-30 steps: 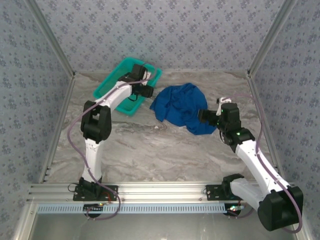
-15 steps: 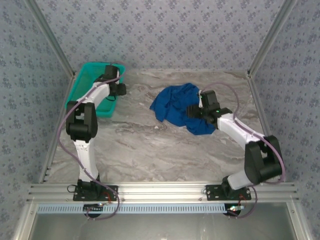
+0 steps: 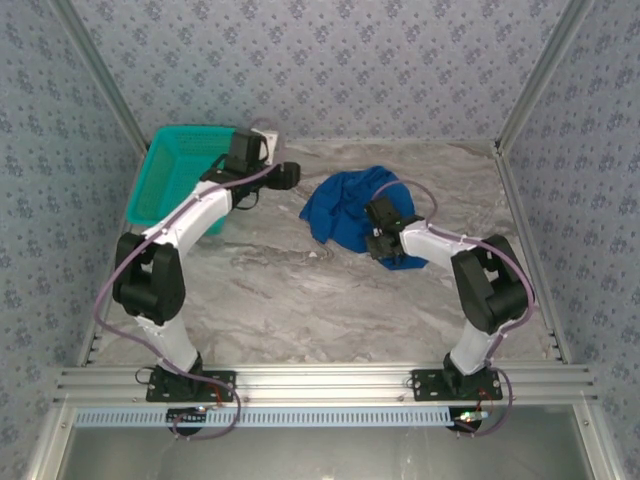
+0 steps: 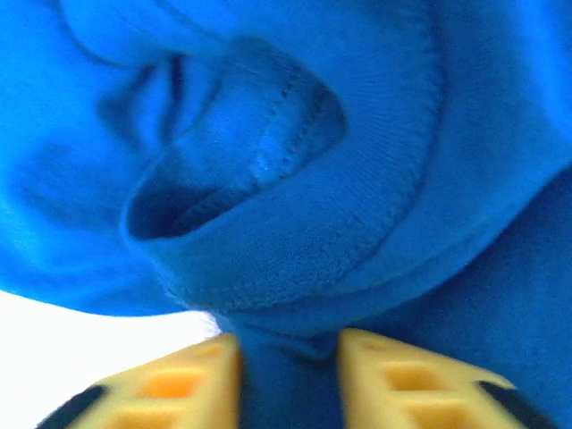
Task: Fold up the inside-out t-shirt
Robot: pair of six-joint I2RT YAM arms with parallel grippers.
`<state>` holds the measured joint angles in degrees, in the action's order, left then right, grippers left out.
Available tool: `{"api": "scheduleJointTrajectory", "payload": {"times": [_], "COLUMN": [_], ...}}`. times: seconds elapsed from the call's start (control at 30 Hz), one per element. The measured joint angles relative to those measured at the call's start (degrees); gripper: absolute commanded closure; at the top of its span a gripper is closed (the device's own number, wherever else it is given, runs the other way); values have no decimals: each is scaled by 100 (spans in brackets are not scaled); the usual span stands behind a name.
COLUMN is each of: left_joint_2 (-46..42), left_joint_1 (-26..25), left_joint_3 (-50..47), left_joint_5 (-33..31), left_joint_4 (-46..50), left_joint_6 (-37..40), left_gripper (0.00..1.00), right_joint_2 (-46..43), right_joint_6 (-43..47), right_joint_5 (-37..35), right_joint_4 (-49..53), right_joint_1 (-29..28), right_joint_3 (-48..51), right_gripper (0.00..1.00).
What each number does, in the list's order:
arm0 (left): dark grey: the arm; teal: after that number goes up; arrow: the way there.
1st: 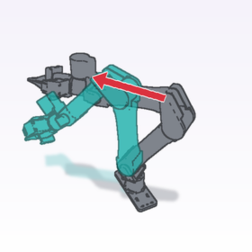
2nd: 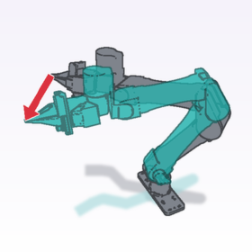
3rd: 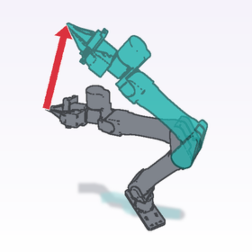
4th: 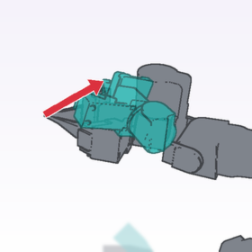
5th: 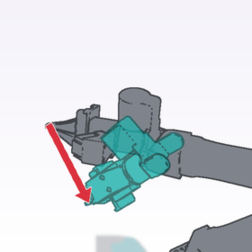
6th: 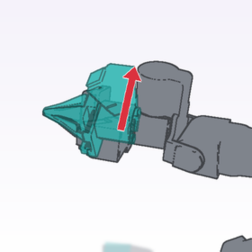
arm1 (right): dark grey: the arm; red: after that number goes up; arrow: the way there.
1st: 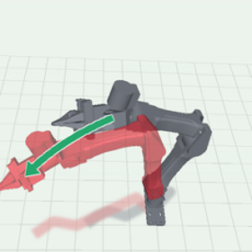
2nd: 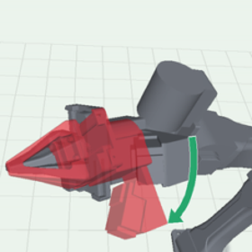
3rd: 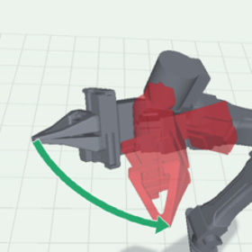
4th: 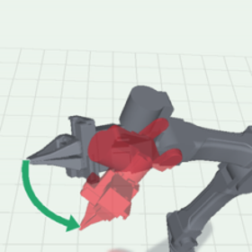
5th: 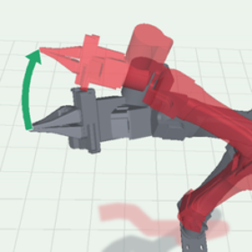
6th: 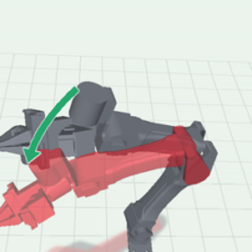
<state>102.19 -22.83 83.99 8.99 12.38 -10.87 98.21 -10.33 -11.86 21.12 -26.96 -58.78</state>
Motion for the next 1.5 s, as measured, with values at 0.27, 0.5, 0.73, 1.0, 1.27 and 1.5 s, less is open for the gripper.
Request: {"api": "scheduleJointTrajectory", "payload": {"times": [0.27,0.5,0.73,1.0,1.27,1.5], "left_joint_2": [1154,2413,2968,3849,3873,4194], "left_joint_1": [-658,-1097,-1187,-1220,-627,-435], "left_joint_3": [166,1766,2660,4306,4304,4704], "left_joint_5": [1438,1499,1408,-138,649,1749], "left_joint_4": [-369,457,942,1904,2881,2992], "left_joint_6": [1674,3283,4308,3696,2546,2033], "left_gripper": [23,23,24,17,41,46], "right_joint_2": [-2236,-2813,-2833,-3526,-3541,-3320], "right_joint_6": [101,70,-175,-302,-612,-752], "right_joint_5": [828,1923,2389,1851,1762,2087], "right_joint_4": [-407,-424,-20,422,404,264], "right_joint_1": [1132,1993,2618,3176,3412,3405], "right_joint_3": [881,966,487,122,-155,-260], "right_gripper": [100,100,100,100,100,100]}}
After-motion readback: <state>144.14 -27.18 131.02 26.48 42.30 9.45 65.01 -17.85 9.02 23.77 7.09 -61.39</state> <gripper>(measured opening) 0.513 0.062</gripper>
